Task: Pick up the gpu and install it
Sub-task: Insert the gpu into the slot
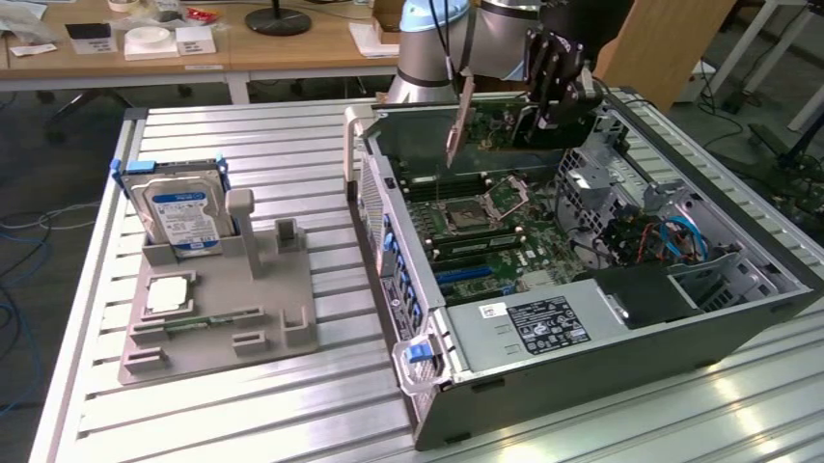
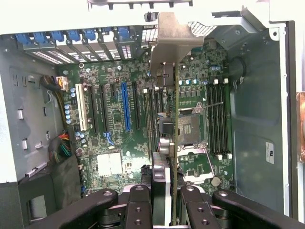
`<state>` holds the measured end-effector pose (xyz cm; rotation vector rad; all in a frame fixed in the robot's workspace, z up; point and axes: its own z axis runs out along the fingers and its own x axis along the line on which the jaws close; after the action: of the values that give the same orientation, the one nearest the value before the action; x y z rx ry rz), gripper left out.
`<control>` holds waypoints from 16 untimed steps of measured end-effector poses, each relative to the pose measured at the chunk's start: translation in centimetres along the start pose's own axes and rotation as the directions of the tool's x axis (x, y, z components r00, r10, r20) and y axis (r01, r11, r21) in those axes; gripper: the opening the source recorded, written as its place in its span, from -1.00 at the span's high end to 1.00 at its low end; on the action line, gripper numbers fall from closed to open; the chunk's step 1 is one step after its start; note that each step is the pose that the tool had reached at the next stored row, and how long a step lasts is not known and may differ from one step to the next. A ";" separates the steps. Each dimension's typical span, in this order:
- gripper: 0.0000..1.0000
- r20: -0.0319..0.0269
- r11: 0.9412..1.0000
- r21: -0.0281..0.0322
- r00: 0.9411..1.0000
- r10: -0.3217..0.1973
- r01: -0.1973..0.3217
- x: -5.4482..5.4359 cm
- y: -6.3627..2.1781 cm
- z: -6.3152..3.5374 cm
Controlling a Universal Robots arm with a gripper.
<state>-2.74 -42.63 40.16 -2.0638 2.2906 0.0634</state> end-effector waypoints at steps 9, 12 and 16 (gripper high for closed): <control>0.44 0.001 0.997 -0.007 0.997 -0.077 0.077 0.8 -0.07 0.82; 0.44 0.001 0.997 -0.007 0.997 -0.078 0.078 1.2 -0.10 1.33; 0.44 0.001 0.997 -0.008 0.997 -0.078 0.078 1.8 -0.15 2.03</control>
<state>-2.74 -44.27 38.01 -2.1546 2.2098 0.0689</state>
